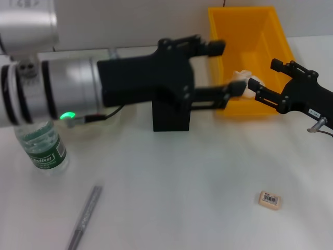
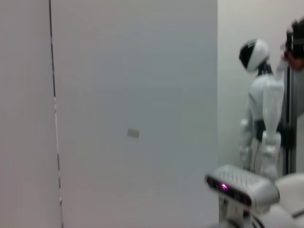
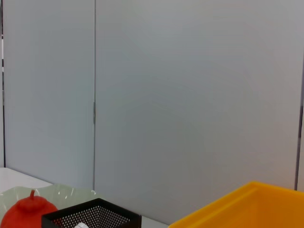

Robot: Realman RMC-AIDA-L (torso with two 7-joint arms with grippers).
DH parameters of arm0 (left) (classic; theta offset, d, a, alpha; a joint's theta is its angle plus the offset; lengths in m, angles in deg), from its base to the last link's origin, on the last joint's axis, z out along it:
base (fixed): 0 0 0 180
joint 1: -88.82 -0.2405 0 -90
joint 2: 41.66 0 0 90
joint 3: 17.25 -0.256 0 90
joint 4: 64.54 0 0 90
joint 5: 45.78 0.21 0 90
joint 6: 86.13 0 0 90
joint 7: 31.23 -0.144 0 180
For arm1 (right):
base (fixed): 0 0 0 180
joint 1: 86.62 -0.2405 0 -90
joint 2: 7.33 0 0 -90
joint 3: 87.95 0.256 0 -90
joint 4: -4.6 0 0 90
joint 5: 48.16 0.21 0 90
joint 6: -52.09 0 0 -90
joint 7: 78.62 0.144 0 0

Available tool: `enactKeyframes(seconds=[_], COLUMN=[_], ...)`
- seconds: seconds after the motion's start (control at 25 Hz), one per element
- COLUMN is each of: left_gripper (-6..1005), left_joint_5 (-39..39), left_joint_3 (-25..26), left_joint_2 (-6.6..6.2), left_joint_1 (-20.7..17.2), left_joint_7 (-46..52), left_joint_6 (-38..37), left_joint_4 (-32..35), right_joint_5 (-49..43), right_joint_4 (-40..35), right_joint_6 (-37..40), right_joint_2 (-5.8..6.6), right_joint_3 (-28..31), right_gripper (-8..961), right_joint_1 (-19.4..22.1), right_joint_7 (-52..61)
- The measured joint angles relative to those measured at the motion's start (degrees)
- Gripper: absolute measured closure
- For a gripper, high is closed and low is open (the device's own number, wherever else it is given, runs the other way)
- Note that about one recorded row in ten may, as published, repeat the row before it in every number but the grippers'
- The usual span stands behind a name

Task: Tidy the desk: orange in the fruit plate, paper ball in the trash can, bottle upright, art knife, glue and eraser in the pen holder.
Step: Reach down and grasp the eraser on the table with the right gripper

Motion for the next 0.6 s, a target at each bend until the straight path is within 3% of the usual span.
enactKeyframes(seconds=[0.32, 0.6], left_gripper=[214, 214], left_joint_5=[7.3, 12.0], left_joint_3=[5.0, 6.0], left_joint_2=[-0.01, -0.02], left_joint_1=[-4.8, -8.5], left_joint_7=[-0.8, -1.1], left_joint_6=[-4.6, -7.0], left_joint_4=[1.3, 1.7], right_joint_5=[-0.2, -2.3], right_joint_4=[-0.5, -1.9], right_joint_6=[1.2, 1.5], right_joint_2=[0.18, 0.25], right_joint_3=[-0.7, -0.9], right_gripper=[188, 187], right_joint_1=[0.0, -0.1], right_joint_7=[0.2, 1.6])
